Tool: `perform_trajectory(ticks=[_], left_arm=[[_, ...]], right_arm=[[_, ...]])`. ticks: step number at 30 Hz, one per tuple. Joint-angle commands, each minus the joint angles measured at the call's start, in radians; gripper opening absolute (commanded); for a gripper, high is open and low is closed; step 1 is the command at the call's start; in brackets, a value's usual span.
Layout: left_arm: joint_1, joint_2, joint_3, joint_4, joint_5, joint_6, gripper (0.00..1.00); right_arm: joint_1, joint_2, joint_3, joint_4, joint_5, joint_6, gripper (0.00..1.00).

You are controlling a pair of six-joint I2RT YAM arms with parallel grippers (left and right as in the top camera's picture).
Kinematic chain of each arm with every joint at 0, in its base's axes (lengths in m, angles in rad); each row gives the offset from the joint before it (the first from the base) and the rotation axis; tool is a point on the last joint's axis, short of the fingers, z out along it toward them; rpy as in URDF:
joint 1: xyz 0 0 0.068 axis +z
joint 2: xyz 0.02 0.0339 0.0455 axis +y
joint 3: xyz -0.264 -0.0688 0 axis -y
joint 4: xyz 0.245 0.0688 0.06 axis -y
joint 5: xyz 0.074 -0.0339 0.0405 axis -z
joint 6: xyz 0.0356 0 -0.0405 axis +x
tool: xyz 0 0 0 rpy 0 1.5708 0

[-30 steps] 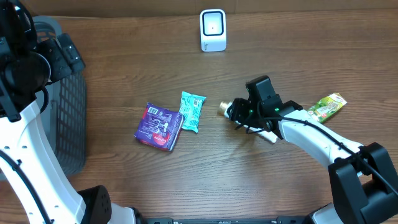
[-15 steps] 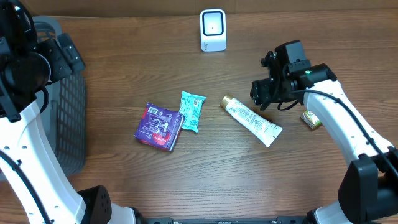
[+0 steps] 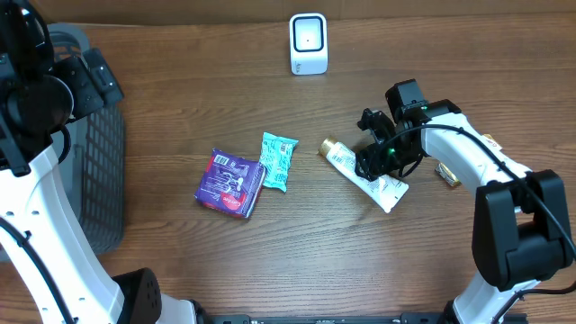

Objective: Scan the item barcode
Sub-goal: 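Regrasp the lying tube at its middle with the right gripper, then lift the tube and hold its barcode under the white scanner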

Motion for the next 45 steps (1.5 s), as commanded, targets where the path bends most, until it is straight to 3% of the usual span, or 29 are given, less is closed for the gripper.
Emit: perform_trajectory(ticks=[1, 10, 19, 23, 27, 45], left_arm=[[-0.001, 0.001, -0.003, 0.001, -0.006, 0.008, 0.99], [-0.001, 0.001, -0.003, 0.001, -0.006, 0.008, 1.0], [-0.001, 0.001, -0.003, 0.001, -0.006, 0.008, 1.0], [-0.001, 0.001, -0.003, 0.001, -0.006, 0.008, 1.0], [-0.001, 0.001, -0.003, 0.001, -0.006, 0.008, 1.0], [-0.001, 0.0, -0.003, 0.001, -0.006, 0.008, 1.0]], right_arm=[[0.0, 0.025, -0.004, 0.011, -0.037, -0.043, 0.73], [0.001, 0.108, -0.004, -0.01, -0.062, -0.023, 0.57], [0.001, 0.111, -0.003, -0.016, -0.086, 0.146, 0.21], [0.0, 0.111, 0.003, -0.008, -0.158, 0.162, 0.2], [0.001, 0.105, 0.043, -0.04, -0.232, 0.162, 0.09], [0.034, -0.092, 0.48, -0.283, -0.443, 0.15, 0.04]])
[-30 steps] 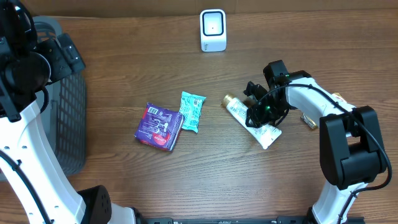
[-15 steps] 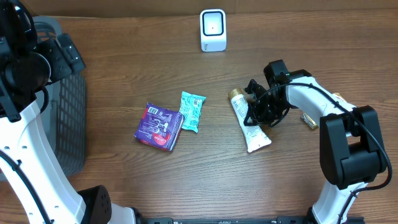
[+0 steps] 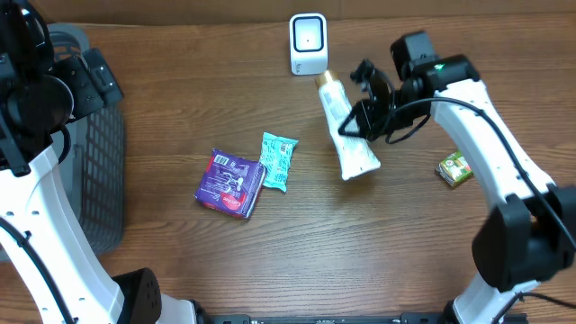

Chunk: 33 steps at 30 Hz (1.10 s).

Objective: Scan the item barcode
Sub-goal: 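Lift the tube and hold its barcode under the white scanner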

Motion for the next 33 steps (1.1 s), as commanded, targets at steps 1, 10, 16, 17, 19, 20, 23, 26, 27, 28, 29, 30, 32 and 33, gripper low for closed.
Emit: perform_trajectory(ticks=[1, 10, 16, 17, 19, 20, 23, 26, 27, 28, 29, 30, 32, 33], left_arm=[[-0.001, 0.001, -0.003, 0.001, -0.006, 0.008, 1.0], [-0.001, 0.0, -0.003, 0.001, -0.006, 0.008, 1.0], [-0.001, 0.001, -0.003, 0.001, -0.006, 0.008, 0.99], [-0.001, 0.001, -0.003, 0.001, -0.006, 0.008, 1.0], [-0.001, 0.001, -0.003, 0.001, -0.006, 0.008, 1.0], [-0.001, 0.001, -0.003, 0.001, -0.006, 0.008, 1.0], [-0.001, 0.001, -0.003, 0.001, -0.006, 0.008, 1.0], [-0.001, 0.001, -0.003, 0.001, -0.006, 0.008, 1.0], [-0.001, 0.001, -0.003, 0.001, -0.006, 0.008, 1.0], [-0.001, 0.001, -0.003, 0.001, -0.006, 0.008, 1.0], [-0.001, 0.001, -0.003, 0.001, -0.006, 0.008, 1.0], [-0.001, 0.0, -0.003, 0.001, -0.006, 0.008, 1.0], [-0.001, 0.001, -0.003, 0.001, -0.006, 0.008, 1.0], [-0.001, 0.001, -0.003, 0.001, -0.006, 0.008, 1.0]], right_arm=[[0.025, -0.085, 0.084, -0.008, -0.075, -0.01, 0.04], [0.05, -0.17, 0.154, -0.011, -0.094, 0.002, 0.04], [0.069, -0.198, 0.158, 0.018, -0.096, 0.003, 0.04], [0.073, -0.198, 0.158, 0.032, -0.095, 0.003, 0.04], [0.083, -0.198, 0.158, 0.07, -0.06, 0.023, 0.04], [0.09, -0.198, 0.158, 0.097, -0.007, 0.055, 0.04], [0.135, -0.198, 0.158, 0.199, 0.263, 0.149, 0.04], [0.2, -0.196, 0.158, 0.296, 0.588, 0.167, 0.04], [0.222, -0.194, 0.158, 0.33, 0.7, 0.167, 0.04], [0.247, -0.189, 0.158, 0.372, 0.839, 0.166, 0.04], [0.262, -0.183, 0.158, 0.403, 0.938, 0.166, 0.04], [0.281, -0.168, 0.158, 0.452, 1.071, 0.154, 0.04], [0.304, -0.132, 0.158, 0.551, 1.258, 0.078, 0.04], [0.309, -0.111, 0.158, 0.597, 1.318, 0.026, 0.04]])
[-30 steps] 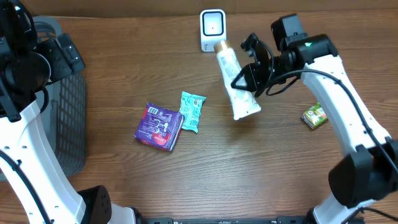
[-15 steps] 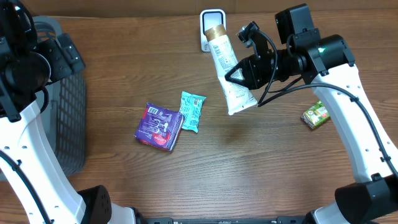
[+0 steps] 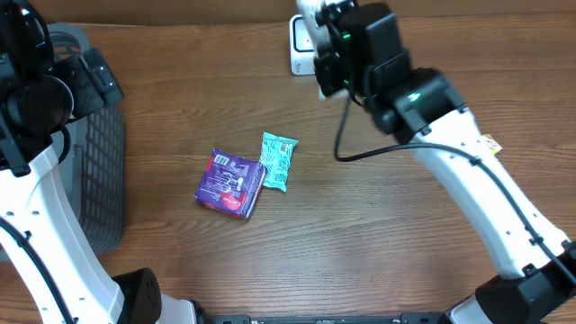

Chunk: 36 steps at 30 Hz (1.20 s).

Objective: Scan the item barcode
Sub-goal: 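Lift the tube and hold its barcode under the white scanner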

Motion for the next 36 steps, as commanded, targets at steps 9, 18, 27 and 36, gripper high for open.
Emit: perform_trajectory(ticks=[9, 18, 27, 36], left_arm=[[-0.001, 0.001, -0.003, 0.001, -0.006, 0.008, 1.0], [-0.001, 0.001, -0.003, 0.001, -0.006, 0.008, 1.0], [-0.001, 0.001, -0.003, 0.001, -0.006, 0.008, 0.99], [-0.001, 0.001, -0.003, 0.001, -0.006, 0.008, 1.0]], right_arm=[[0.005, 0.296, 0.042, 0.497, 0.656, -0.632, 0.04], [-0.016, 0.502, 0.042, 0.846, 0.661, -0.931, 0.04], [-0.023, 0.62, 0.041, 0.851, 0.558, -0.955, 0.04], [-0.062, 0.66, 0.041, 0.851, 0.423, -0.956, 0.04]])
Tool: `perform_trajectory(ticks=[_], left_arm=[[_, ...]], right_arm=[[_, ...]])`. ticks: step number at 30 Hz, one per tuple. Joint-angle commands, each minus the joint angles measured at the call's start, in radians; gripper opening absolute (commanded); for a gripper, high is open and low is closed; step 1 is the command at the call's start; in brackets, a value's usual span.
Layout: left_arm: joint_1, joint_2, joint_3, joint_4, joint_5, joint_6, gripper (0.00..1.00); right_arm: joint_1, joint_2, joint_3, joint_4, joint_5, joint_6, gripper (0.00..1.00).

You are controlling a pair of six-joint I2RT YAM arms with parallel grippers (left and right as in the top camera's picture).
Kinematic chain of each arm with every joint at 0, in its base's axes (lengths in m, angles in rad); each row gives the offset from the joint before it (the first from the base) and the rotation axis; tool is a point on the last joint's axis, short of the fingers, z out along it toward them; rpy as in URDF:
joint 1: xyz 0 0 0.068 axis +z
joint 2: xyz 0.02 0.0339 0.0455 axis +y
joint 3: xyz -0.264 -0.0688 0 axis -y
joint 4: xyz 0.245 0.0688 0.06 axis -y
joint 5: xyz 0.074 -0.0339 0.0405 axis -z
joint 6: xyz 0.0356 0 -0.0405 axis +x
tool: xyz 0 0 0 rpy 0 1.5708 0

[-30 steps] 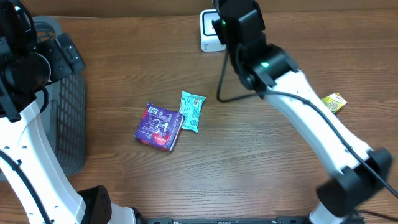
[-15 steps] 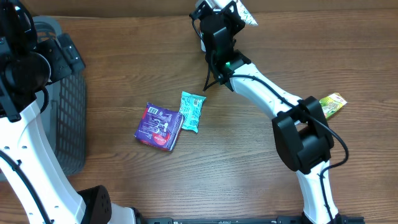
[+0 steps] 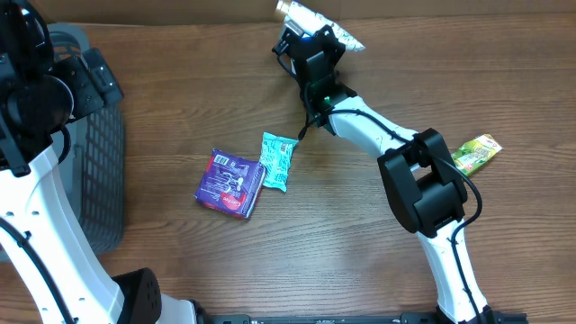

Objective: Scan the item barcode
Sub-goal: 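Lift the tube and hold its barcode under the white scanner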

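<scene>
A white tube (image 3: pixel 326 23) with a gold cap is held at the table's far edge, cap pointing left. My right gripper (image 3: pixel 310 38) is shut on it, with the right arm stretched from the near right corner across the table. The white barcode scanner is hidden behind that gripper and tube. My left gripper (image 3: pixel 93 76) hangs at the far left above the basket, and its fingers cannot be made out.
A purple packet (image 3: pixel 231 183) and a teal packet (image 3: pixel 278 161) lie side by side in the middle of the table. A green packet (image 3: pixel 473 154) lies at the right. A dark mesh basket (image 3: pixel 101 171) stands at the left edge.
The right arm was raised high over the scanner, hiding the tube. Now it reaches lower and farther, the tube shows at the far edge, and the green packet is in view again.
My right gripper first sat on the tube lying right of centre on the table. Then it held the tube lifted, cap towards the scanner. Then the arm covered the scanner from above. Now the tube sits at the far edge where the scanner stood. The left arm stayed put.
</scene>
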Motion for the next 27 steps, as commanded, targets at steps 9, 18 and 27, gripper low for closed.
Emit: perform_trajectory(ticks=[9, 18, 27], left_arm=[[-0.001, 0.0, -0.003, 0.001, -0.006, 0.008, 1.0], [-0.001, 0.001, -0.003, 0.001, -0.006, 0.008, 1.0], [-0.001, 0.001, -0.003, 0.001, -0.006, 0.008, 1.0]], right_arm=[[-0.079, 0.033, 0.026, 0.021, -0.061, 0.005, 0.04], [-0.08, 0.061, 0.026, -0.011, -0.086, 0.031, 0.04], [-0.076, 0.058, 0.026, -0.025, -0.029, 0.049, 0.04]])
